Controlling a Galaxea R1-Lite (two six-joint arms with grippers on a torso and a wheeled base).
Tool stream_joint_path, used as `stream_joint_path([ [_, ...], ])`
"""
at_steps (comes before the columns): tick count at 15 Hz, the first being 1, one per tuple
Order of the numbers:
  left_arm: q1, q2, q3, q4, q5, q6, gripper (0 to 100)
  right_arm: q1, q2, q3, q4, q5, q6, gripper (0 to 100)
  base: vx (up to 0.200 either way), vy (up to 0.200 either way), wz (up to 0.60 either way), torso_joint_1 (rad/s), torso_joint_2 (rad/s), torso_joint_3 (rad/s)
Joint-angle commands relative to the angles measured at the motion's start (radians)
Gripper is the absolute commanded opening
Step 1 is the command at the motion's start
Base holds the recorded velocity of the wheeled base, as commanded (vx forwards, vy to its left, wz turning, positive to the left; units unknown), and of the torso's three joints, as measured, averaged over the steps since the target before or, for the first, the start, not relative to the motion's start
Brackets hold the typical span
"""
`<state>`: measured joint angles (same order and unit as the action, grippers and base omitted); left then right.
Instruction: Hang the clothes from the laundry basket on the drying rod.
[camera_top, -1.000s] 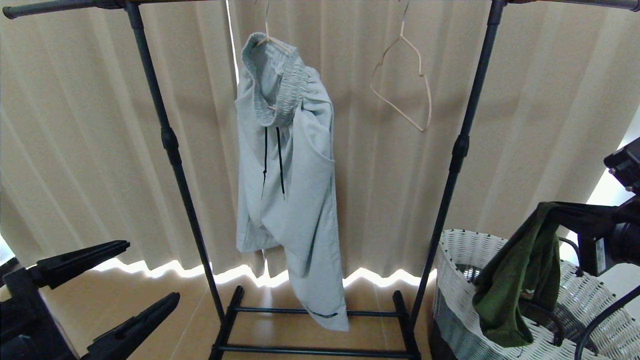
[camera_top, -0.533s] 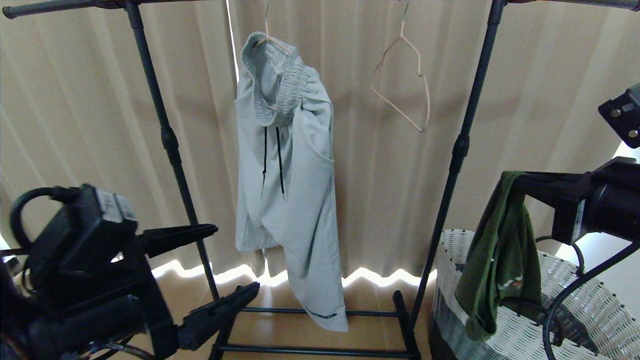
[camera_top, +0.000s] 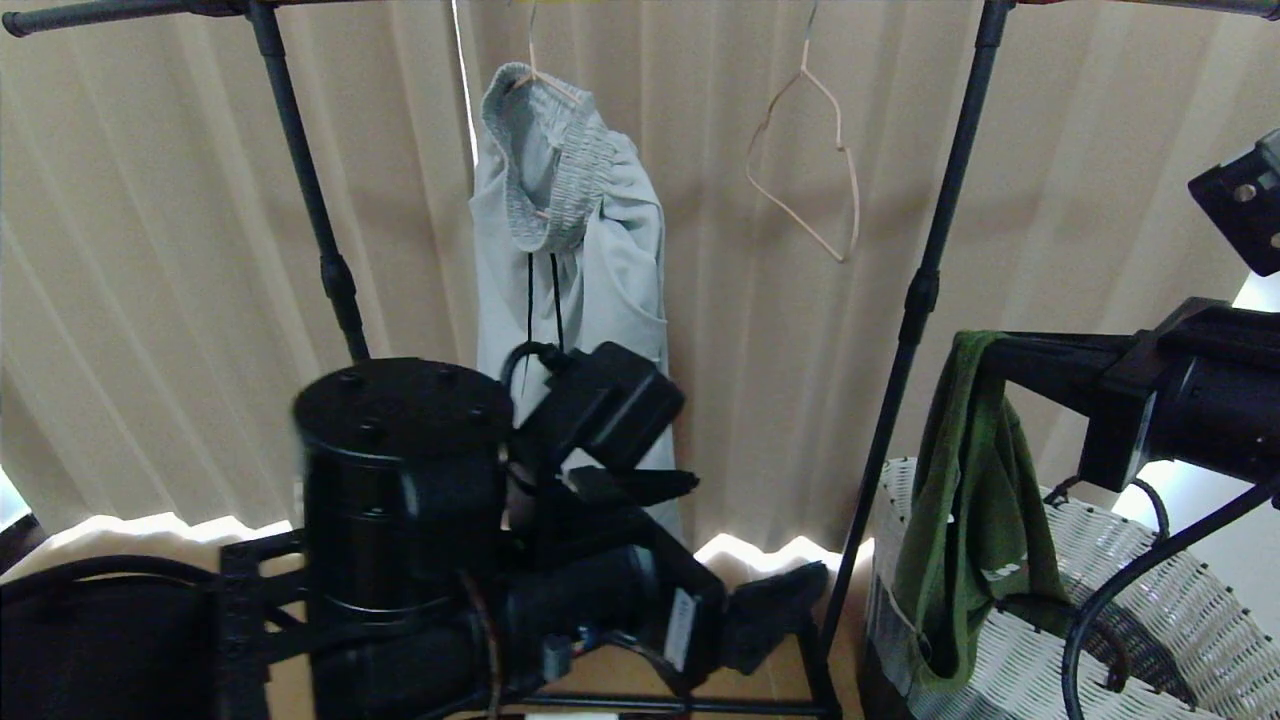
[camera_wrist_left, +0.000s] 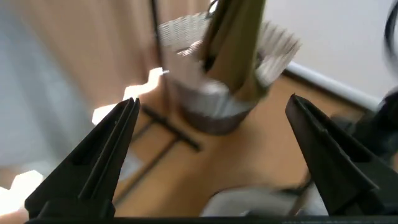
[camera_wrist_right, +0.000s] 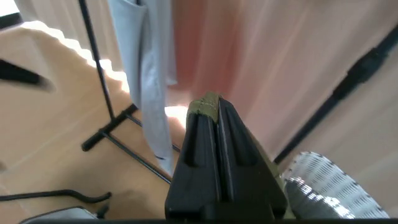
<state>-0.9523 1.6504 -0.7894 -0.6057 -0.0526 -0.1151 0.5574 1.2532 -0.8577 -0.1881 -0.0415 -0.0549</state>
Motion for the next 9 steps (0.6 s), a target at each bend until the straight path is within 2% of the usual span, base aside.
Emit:
stream_joint_path([
  [1, -0.077, 0.157, -0.108, -0.005, 0.034, -0.051, 100, 0.027, 0.003, 0.003, -0.024, 0.000, 0.000, 0, 0.000, 0.000, 0.00, 0.000, 0.00, 0.000],
  [3, -0.094, 0.269, -0.209, -0.005, 0.097, -0.057, 100, 0.036, 0.003, 0.005, -0.042, 0.002, 0.004, 0, 0.000, 0.000, 0.00, 0.000, 0.00, 0.000],
  [5, -0.092, 0.345, -0.291, 0.001, 0.122, -0.058, 100, 0.036, 0.003, 0.008, -0.045, 0.002, 0.006, 0, 0.000, 0.000, 0.00, 0.000, 0.00, 0.000],
  [9, -0.065, 0.414, -0.340, 0.000, 0.143, -0.058, 100, 0.036, 0.002, 0.008, -0.045, 0.002, 0.006, 0, 0.000, 0.000, 0.00, 0.000, 0.00, 0.000],
])
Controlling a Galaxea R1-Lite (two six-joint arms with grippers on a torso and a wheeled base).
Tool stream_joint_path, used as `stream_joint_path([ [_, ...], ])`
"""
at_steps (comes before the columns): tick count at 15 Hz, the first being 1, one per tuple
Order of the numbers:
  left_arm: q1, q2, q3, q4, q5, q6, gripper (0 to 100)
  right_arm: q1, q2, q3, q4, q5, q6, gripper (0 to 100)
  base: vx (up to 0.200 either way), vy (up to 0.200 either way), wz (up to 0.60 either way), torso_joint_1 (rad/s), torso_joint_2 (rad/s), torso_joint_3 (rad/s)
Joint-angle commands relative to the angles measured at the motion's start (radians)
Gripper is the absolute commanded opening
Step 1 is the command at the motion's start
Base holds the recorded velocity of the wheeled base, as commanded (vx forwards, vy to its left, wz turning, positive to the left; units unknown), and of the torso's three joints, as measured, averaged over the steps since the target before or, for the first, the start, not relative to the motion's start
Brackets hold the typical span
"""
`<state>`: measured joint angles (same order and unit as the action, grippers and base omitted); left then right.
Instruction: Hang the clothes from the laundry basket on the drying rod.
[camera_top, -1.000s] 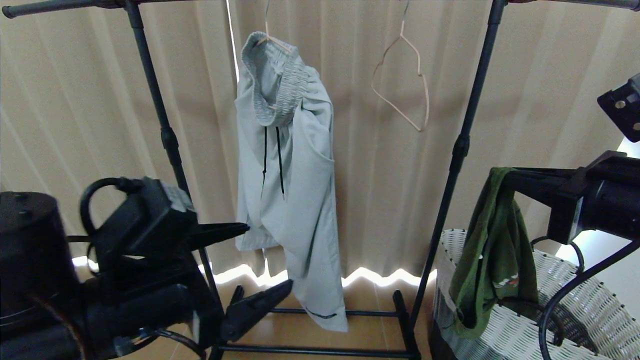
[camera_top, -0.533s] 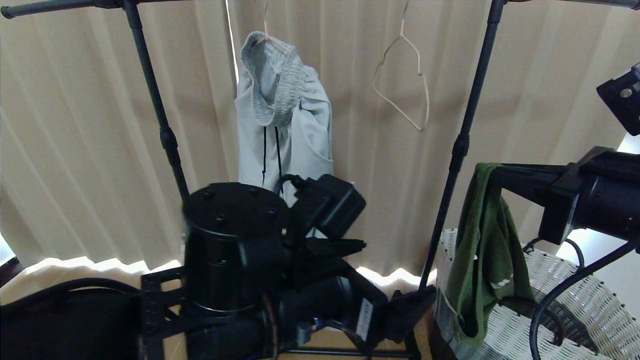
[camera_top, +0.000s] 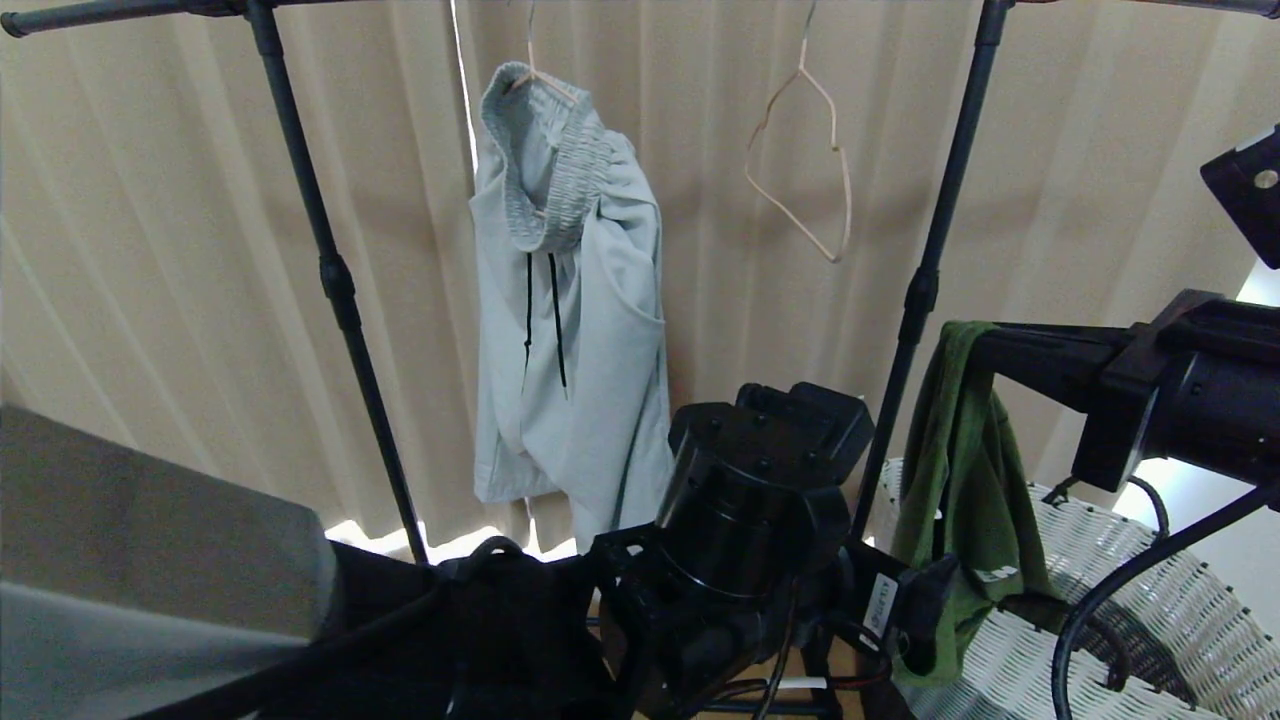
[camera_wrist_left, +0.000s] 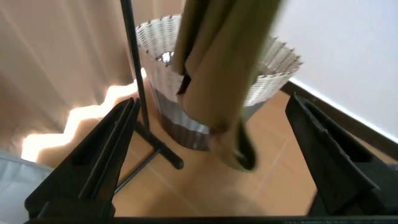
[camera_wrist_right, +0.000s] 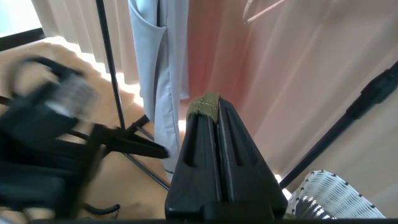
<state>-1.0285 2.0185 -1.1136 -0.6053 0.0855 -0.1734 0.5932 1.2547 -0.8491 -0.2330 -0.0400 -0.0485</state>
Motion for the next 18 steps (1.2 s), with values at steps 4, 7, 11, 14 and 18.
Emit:
stream_joint_path([
  [4, 0.030, 0.103, -0.029, -0.002, 0.017, 0.002, 100, 0.034, 0.003, -0.005, 0.000, -0.001, -0.001, 0, 0.000, 0.000, 0.00, 0.000, 0.00, 0.000],
  [7, 0.039, 0.126, -0.026, 0.007, 0.019, 0.006, 100, 0.034, 0.014, -0.024, -0.002, -0.003, -0.002, 0, 0.000, 0.000, 0.00, 0.000, 0.00, 0.000],
  [11, 0.062, 0.098, 0.029, 0.070, 0.026, 0.026, 100, 0.033, 0.006, -0.027, 0.000, -0.003, -0.002, 0, 0.000, 0.000, 0.00, 0.000, 0.00, 0.000],
  [14, 0.061, 0.055, 0.066, 0.070, 0.051, 0.029, 0, 0.031, 0.008, -0.024, 0.000, -0.003, -0.002, 0, 0.000, 0.000, 0.00, 0.000, 0.00, 0.000],
  [18, 0.064, -0.201, 0.317, 0.024, 0.207, 0.117, 0, 0.022, 0.005, -0.013, 0.000, -0.004, 0.010, 0, 0.000, 0.000, 0.00, 0.000, 0.00, 0.000],
])
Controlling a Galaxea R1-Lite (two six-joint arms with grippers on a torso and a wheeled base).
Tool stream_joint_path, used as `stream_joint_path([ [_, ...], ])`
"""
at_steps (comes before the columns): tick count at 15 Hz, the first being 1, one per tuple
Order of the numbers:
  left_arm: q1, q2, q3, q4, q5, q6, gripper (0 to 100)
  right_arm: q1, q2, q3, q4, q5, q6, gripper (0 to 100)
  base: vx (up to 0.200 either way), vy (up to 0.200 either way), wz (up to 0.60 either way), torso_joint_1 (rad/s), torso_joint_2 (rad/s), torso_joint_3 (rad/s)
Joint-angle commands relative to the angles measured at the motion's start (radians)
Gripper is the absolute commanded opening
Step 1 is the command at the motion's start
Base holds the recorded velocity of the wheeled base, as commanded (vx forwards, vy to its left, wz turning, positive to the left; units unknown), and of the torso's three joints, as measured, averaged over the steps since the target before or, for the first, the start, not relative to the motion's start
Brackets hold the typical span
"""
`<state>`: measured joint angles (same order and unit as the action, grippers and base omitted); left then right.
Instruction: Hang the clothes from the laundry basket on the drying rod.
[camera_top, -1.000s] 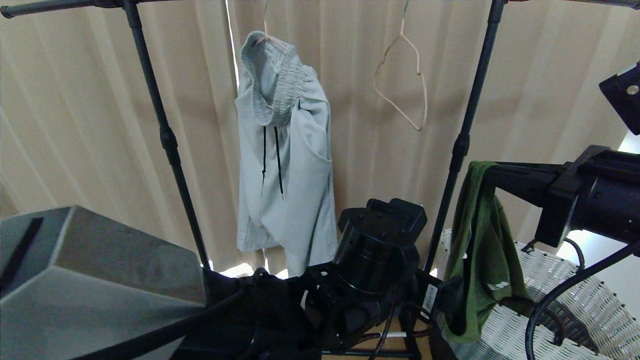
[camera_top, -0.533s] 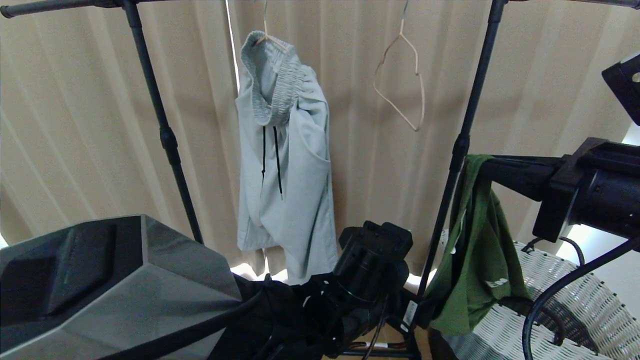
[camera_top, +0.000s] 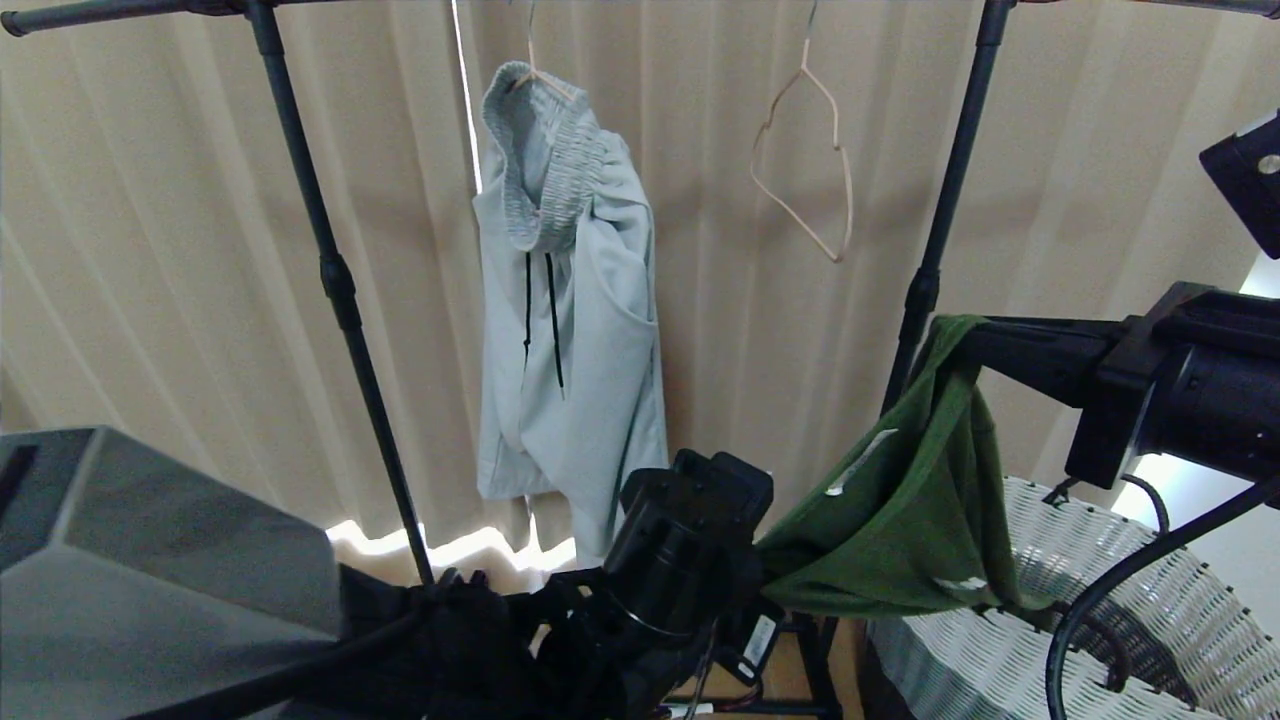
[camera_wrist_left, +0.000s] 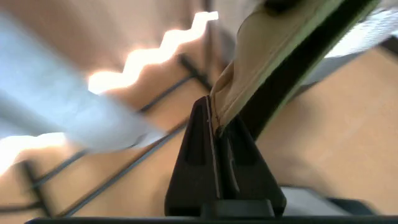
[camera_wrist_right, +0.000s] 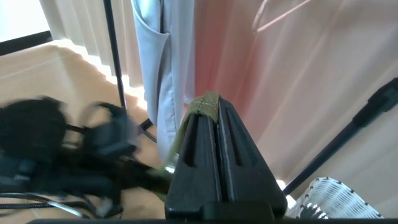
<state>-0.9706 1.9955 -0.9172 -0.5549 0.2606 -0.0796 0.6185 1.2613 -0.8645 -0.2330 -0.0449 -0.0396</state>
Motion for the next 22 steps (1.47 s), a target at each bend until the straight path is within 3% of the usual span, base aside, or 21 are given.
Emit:
stream_joint_path([
  [1, 0.024, -0.265, 0.156, -0.022, 0.031, 0.023, 0, -0.005, 0.000, 0.007, 0.000, 0.000, 0.003, 0, 0.000, 0.000, 0.00, 0.000, 0.00, 0.000],
  [6, 0.205, -0.592, 0.161, 0.151, 0.009, 0.095, 0, -0.034, 0.001, -0.024, -0.006, -0.004, 0.000, 0, 0.000, 0.000, 0.00, 0.000, 0.00, 0.000],
  [7, 0.239, -0.638, 0.123, 0.210, -0.014, 0.095, 0, -0.063, 0.000, -0.050, -0.031, -0.007, -0.003, 0, 0.000, 0.000, 0.00, 0.000, 0.00, 0.000],
  [10, 0.280, -0.636, -0.023, 0.216, -0.020, 0.110, 0, -0.095, -0.003, -0.097, -0.049, -0.012, -0.008, 0, 0.000, 0.000, 0.00, 0.000, 0.00, 0.000],
  [13, 0.288, -0.606, -0.153, 0.217, -0.020, 0.170, 0, -0.122, 0.003, -0.165, -0.048, -0.010, -0.010, 0, 0.000, 0.000, 0.00, 0.000, 0.00, 0.000],
  [22, 0.237, -0.580, -0.244, 0.201, -0.024, 0.188, 0, -0.122, -0.005, -0.177, -0.049, -0.006, -0.008, 0, 0.000, 0.000, 0.00, 0.000, 0.00, 0.000],
])
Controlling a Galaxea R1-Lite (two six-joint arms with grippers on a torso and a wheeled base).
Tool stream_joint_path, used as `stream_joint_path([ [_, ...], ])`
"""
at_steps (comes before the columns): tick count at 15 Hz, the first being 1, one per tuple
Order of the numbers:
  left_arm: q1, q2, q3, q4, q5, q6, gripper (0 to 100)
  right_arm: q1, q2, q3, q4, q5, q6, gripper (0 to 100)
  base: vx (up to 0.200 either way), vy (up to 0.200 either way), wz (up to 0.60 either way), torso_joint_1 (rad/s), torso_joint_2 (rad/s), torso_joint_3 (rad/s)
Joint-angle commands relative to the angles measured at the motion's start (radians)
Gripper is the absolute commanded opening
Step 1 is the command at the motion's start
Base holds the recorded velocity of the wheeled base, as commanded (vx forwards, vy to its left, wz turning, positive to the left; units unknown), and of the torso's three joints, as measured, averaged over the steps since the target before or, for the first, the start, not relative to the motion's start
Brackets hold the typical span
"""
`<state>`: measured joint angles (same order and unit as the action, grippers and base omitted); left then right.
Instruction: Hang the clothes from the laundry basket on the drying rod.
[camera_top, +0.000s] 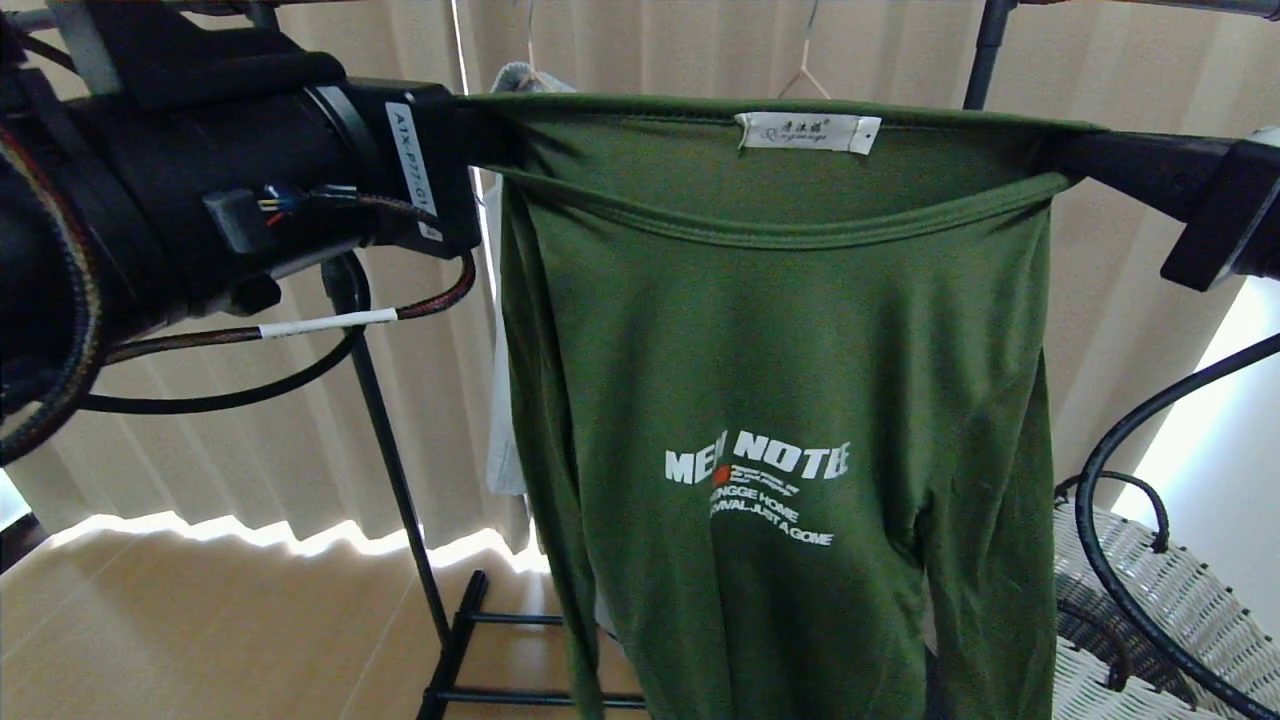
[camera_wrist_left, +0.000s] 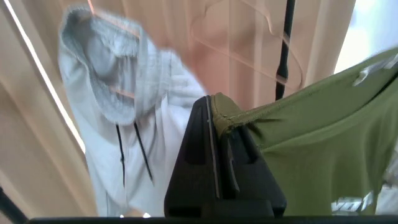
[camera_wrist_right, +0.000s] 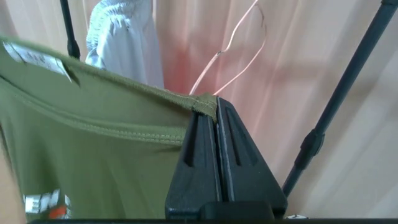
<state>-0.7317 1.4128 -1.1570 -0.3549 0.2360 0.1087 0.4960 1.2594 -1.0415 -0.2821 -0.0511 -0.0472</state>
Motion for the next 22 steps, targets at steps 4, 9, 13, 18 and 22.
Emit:
stream_joint_path([
  [4, -0.002, -0.002, 0.034, -0.001, 0.000, 0.000, 0, 0.000, 0.000, 0.006, 0.001, 0.000, 0.000, 0, 0.000, 0.000, 0.00, 0.000, 0.00, 0.000],
  [9, 0.002, 0.034, 0.033, -0.001, 0.005, -0.001, 0, 0.000, -0.031, 0.021, 0.014, -0.004, -0.002, 0, 0.000, 0.000, 0.00, 0.000, 0.00, 0.000],
  [13, 0.006, 0.104, 0.019, -0.003, 0.009, -0.003, 0, 0.003, -0.153, 0.078, 0.115, 0.004, -0.003, 0, 0.000, 0.000, 0.00, 0.000, 0.00, 0.000],
  [18, 0.040, 0.233, -0.039, -0.065, 0.031, -0.009, 0, 0.105, -0.253, 0.132, 0.198, 0.008, -0.003, 0, 0.000, 0.000, 0.00, 0.000, 0.00, 0.000],
  [22, 0.058, 0.264, -0.069, -0.067, 0.036, -0.014, 0, 0.113, -0.258, 0.170, 0.201, 0.010, -0.003, 0, 0.000, 0.000, 0.00, 0.000, 0.00, 0.000],
])
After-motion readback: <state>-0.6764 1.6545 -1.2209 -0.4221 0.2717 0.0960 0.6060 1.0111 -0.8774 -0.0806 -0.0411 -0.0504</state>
